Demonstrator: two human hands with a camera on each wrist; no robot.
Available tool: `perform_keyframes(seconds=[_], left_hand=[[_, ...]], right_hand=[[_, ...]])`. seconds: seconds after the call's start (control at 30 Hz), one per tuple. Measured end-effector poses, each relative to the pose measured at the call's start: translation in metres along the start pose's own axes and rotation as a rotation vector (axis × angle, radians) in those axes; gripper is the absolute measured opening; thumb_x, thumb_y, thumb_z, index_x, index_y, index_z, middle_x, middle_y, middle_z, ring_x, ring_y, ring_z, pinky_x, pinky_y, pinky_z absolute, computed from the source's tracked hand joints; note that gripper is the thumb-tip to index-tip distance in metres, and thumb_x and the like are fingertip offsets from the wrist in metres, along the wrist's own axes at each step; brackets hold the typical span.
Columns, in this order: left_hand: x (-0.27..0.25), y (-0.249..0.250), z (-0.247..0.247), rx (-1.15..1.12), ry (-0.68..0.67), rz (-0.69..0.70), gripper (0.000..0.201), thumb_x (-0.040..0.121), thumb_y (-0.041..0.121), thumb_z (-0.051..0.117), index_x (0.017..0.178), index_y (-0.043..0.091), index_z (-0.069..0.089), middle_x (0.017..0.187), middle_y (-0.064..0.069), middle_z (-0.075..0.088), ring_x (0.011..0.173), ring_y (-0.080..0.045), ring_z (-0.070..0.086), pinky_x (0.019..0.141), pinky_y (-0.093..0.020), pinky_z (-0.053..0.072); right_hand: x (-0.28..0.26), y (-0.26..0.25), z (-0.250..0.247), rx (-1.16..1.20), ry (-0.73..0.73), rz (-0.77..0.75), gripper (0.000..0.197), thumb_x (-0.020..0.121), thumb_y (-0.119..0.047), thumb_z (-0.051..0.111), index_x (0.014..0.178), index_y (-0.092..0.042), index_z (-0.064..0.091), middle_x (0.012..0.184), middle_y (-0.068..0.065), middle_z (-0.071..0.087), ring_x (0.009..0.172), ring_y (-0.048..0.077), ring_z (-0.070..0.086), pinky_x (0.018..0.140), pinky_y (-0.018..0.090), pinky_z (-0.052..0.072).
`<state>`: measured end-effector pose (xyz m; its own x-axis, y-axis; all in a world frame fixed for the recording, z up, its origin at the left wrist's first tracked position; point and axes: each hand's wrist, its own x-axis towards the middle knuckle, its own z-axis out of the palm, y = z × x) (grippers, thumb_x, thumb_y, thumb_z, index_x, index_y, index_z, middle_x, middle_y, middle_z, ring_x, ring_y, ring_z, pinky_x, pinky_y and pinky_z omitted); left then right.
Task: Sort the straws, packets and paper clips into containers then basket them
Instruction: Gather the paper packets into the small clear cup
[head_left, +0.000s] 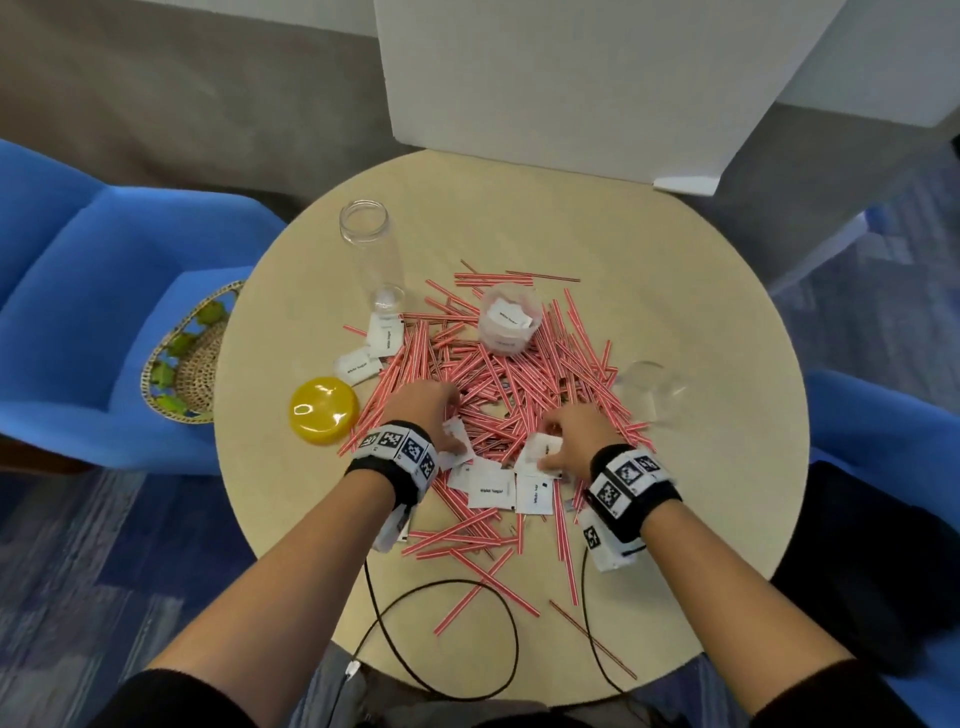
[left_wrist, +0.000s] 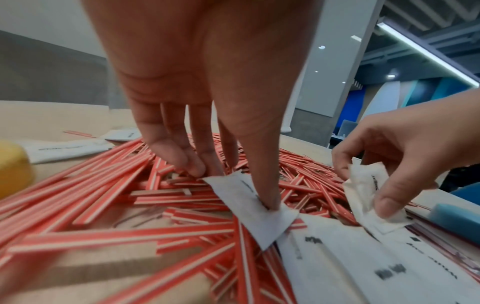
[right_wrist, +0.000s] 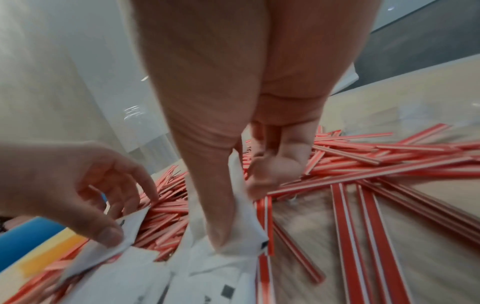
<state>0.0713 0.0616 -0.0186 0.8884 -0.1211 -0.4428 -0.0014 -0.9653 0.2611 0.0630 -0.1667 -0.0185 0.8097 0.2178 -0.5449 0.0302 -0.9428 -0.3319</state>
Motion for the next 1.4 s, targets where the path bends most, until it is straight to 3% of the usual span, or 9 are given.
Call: perform_keyframes(seconds=[0.13,0.23,0.37,0.47,0.63,0.77,0.97,1.23,1.4], left_hand=[[-0.008,-0.005,0.005,-0.082,0.032,-0.016,0.045,0.069,0.036,0.086,0.107,0.025,0.063,0.097,0.004,0.067,0.089,-0.018,0.063,0.082,-0.035,0.056],[-0.012,-0.007,0.007,-0.101,0.057,-0.005,0.029,0.078,0.032,0.078,0.103,0.019,0.070,0.096,0.003,0.070,0.088,-0.016,0.064,0.084,-0.035,0.057],[-0.018,-0.009,-0.001,-0.179,0.059,0.037,0.022,0.083,0.038,0.073,0.093,0.019,0.072,0.085,0.003,0.070,0.080,-0.016,0.064,0.077,-0.032,0.057],[-0.026,-0.004,-0.009,-0.222,-0.048,0.176,0.027,0.076,0.044,0.078,0.087,0.020,0.072,0.078,0.005,0.067,0.075,-0.014,0.062,0.070,-0.027,0.054],[-0.034,0.012,0.010,-0.048,-0.237,0.238,0.031,0.070,0.042,0.082,0.094,0.024,0.073,0.098,0.008,0.066,0.091,-0.013,0.061,0.085,-0.034,0.055],[-0.037,0.019,0.027,0.098,-0.104,0.346,0.018,0.075,0.032,0.079,0.090,0.024,0.073,0.096,0.006,0.064,0.098,-0.016,0.055,0.091,-0.037,0.051],[-0.039,0.013,0.028,0.200,0.034,0.466,0.013,0.082,0.027,0.073,0.093,0.020,0.074,0.120,0.004,0.059,0.109,-0.015,0.046,0.096,-0.031,0.043],[-0.034,0.011,0.028,0.169,0.065,0.454,0.023,0.076,0.034,0.079,0.093,0.019,0.076,0.133,0.000,0.051,0.117,-0.019,0.044,0.100,-0.035,0.042],[-0.030,0.011,0.026,0.109,0.063,0.436,0.024,0.074,0.036,0.081,0.090,0.019,0.076,0.126,0.001,0.056,0.113,-0.018,0.049,0.097,-0.034,0.045]], right_hand=[[-0.010,0.009,-0.001,0.087,0.070,-0.045,0.020,0.076,-0.032,0.081,0.080,-0.022,0.064,0.091,-0.009,0.059,0.083,0.012,0.058,0.075,0.024,0.047],[-0.019,0.015,-0.010,0.237,0.127,-0.068,0.019,0.075,-0.033,0.082,0.079,-0.023,0.066,0.081,-0.008,0.066,0.076,0.010,0.063,0.071,0.028,0.053],[-0.034,0.011,-0.011,0.301,0.042,-0.081,0.020,0.074,-0.024,0.084,0.091,-0.021,0.073,0.083,-0.005,0.072,0.075,0.010,0.069,0.071,0.028,0.059],[-0.040,0.004,0.007,0.201,-0.027,-0.085,0.024,0.073,-0.034,0.084,0.088,-0.019,0.072,0.088,-0.009,0.068,0.080,0.010,0.066,0.076,0.031,0.058],[-0.040,-0.007,0.033,0.025,0.037,-0.134,0.029,0.075,-0.041,0.079,0.095,-0.022,0.070,0.115,-0.016,0.060,0.105,0.006,0.054,0.095,0.032,0.046],[-0.041,-0.012,0.038,-0.134,0.089,-0.179,0.019,0.082,-0.036,0.072,0.091,-0.019,0.074,0.115,-0.009,0.060,0.104,0.011,0.051,0.088,0.030,0.047],[-0.041,-0.008,0.038,-0.184,0.100,-0.159,0.017,0.083,-0.036,0.069,0.090,-0.021,0.076,0.109,-0.009,0.058,0.106,0.014,0.047,0.085,0.029,0.045],[-0.040,-0.002,0.041,-0.034,0.095,-0.159,0.014,0.081,-0.028,0.074,0.084,-0.014,0.073,0.100,-0.005,0.048,0.089,0.016,0.052,0.079,0.028,0.050],[-0.035,-0.002,0.026,0.080,0.090,-0.192,0.013,0.082,-0.025,0.075,0.084,-0.012,0.077,0.096,-0.005,0.062,0.086,0.014,0.058,0.075,0.025,0.049]])
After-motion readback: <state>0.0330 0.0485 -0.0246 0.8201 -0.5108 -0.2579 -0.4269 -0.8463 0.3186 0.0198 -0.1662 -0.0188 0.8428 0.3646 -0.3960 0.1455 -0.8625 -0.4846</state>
